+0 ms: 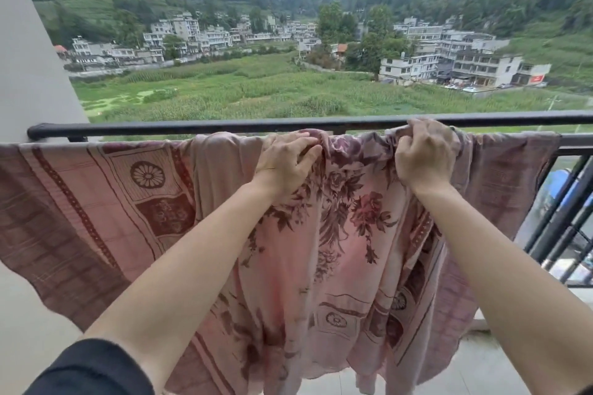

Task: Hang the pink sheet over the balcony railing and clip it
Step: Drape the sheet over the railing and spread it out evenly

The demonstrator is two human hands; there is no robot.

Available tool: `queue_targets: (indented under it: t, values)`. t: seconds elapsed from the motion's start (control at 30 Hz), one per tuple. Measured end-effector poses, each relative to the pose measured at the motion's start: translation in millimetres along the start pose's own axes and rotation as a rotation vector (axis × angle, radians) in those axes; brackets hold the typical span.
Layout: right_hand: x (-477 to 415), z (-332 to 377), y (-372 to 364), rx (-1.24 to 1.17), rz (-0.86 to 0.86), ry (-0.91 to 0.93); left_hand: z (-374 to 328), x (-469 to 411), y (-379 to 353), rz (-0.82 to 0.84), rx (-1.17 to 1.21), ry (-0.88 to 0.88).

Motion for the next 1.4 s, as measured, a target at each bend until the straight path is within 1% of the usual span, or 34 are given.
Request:
queue_targets:
  t: [0.07,0.13,0.2,0.27,0.37,0.43,0.47,0.53,0.6,0.67,0.73,0.77,0.87,0.93,1.0,1.07,1.13,1.23,1.33,1.4]
  values:
    - [10,33,-10,-0.012,0.017,0.046,15,6,30,-0.064,0.029,0.019]
    - [23,76,-20,-0.025,0.031,0.112,45,22,69,-0.173,-0.068,0.077]
    - [36,122,-36,-0.035,0.071,0.181,86,46,99,-0.23,-0.141,0.173]
    - [54,171,-53,-0.062,0.143,0.259,137,74,125,-0.25,-0.189,0.314]
    - [89,246,-78,-0.111,0.241,0.364,219,125,169,-0.255,-0.229,0.632]
    - [113,291,-97,-0.134,0.299,0.418,271,163,194,-0.259,-0.181,0.832]
    - [125,308,-105,-0.139,0.327,0.447,289,180,205,-0.271,-0.147,0.902]
    - [145,344,-122,-0.135,0.358,0.513,321,210,224,-0.297,-0.111,0.992]
    - [166,372,-134,-0.135,0.391,0.591,337,234,237,-0.327,-0.067,1.055]
    - [188,407,-155,-0.134,0.426,0.657,368,255,248,-0.41,0.016,1.105]
    - [206,434,-178,-0.095,0.44,0.703,404,273,254,-0.512,0.11,1.136]
    - [213,443,-188,-0.053,0.414,0.722,419,279,255,-0.546,0.175,1.138]
    - [216,449,-199,0.03,0.234,0.702,443,287,258,-0.6,0.283,1.1]
    - [212,450,-199,0.044,0.152,0.649,459,290,258,-0.585,0.368,1.074]
    - [209,450,-197,0.053,0.137,0.623,468,291,256,-0.597,0.491,1.045]
    - [207,455,-196,0.024,0.151,0.627,470,287,262,-0.664,0.555,1.015]
    - [208,459,-194,-0.008,0.187,0.675,463,274,274,-0.724,0.537,0.969]
    - [204,460,-190,-0.034,0.195,0.743,454,243,307,-0.733,0.374,0.886]
    - [184,442,-180,-0.034,0.136,0.666,449,217,335,-0.855,0.43,0.848]
    - [161,421,-169,-0.028,0.095,0.564,434,194,348,-0.857,0.405,0.826]
Point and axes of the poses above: each hand's wrist, its own x-axis away from the middle knuckle, its own y-axis out of the back of the hand, z = x × y, the point moved 8 cm from there along -x, towards the middle knuckle, and after that the axes turned 8 degrees about -y, right-handed, at the moved point
